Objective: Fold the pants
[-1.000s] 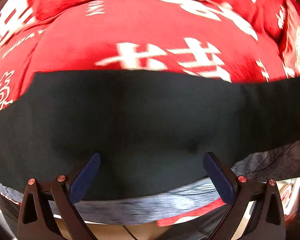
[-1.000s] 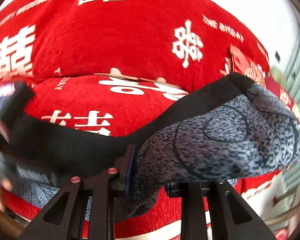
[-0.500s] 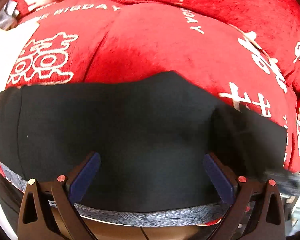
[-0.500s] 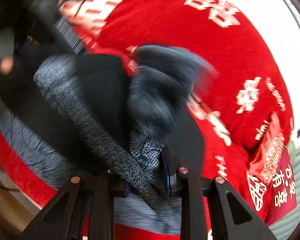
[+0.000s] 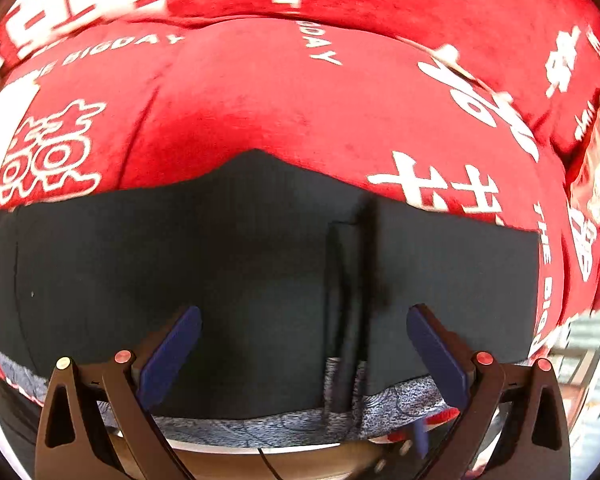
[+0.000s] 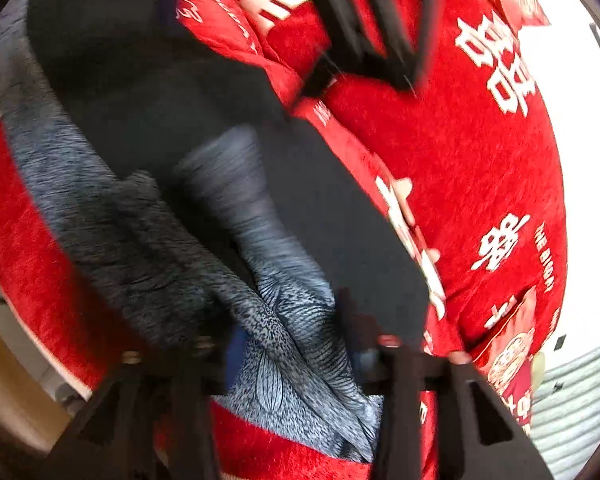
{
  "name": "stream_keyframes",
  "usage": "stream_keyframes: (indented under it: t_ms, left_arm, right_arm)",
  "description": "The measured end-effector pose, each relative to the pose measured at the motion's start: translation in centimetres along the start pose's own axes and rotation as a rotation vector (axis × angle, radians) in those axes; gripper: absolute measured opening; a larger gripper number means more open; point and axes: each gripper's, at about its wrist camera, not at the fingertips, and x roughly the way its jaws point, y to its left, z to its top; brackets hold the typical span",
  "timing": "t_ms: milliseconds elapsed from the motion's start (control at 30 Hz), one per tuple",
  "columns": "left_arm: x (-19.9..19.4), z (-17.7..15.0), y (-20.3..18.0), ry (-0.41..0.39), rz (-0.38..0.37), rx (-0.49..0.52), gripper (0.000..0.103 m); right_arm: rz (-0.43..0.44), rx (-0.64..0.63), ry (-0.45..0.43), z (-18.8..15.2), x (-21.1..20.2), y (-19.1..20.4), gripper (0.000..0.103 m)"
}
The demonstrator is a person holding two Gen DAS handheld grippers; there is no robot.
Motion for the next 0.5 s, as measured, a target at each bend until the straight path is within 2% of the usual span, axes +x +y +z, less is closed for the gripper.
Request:
stream_keyframes:
  t_ms: [33, 167, 233, 333, 400, 500]
  left_arm:
    - [0.3, -0.2, -0.4, 0.006, 0.008, 0.018, 0.103]
    - [1.0, -1.1, -0.8, 0.022, 0.028, 0.054, 0.103]
    - [1.2, -1.4, -0.7, 0.022, 0.030, 0.061, 0.103]
    - [2.1, -2.0, -1.2, 0.038, 0.040, 0.077, 0.103]
    - [2.8, -2.7, -1.6, 0.048, 0.065, 0.096, 0.103]
    - [3.0, -3.5, -2.1, 0.030, 0.090, 0.118, 0.103]
  right_arm:
    - [0.021, 0.010, -0.012, -0.3, -0.8, -0.2, 0.081]
    - [0.192, 0.180, -0.039, -2.2, -3.3, -3.8, 0.081]
    - [0.270, 0.317, -0.030, -3.8, -3.0, -7.4, 0.081]
    - [0.351, 0.504, 0.019, -6.0, 0.2, -12.9, 0.082]
    - [0.446, 0.629, 0.075, -7.1, 3.1, -15.2, 0.082]
    - [0.567, 0.729, 0.178, -8.1, 6.9, -15.6, 0.082]
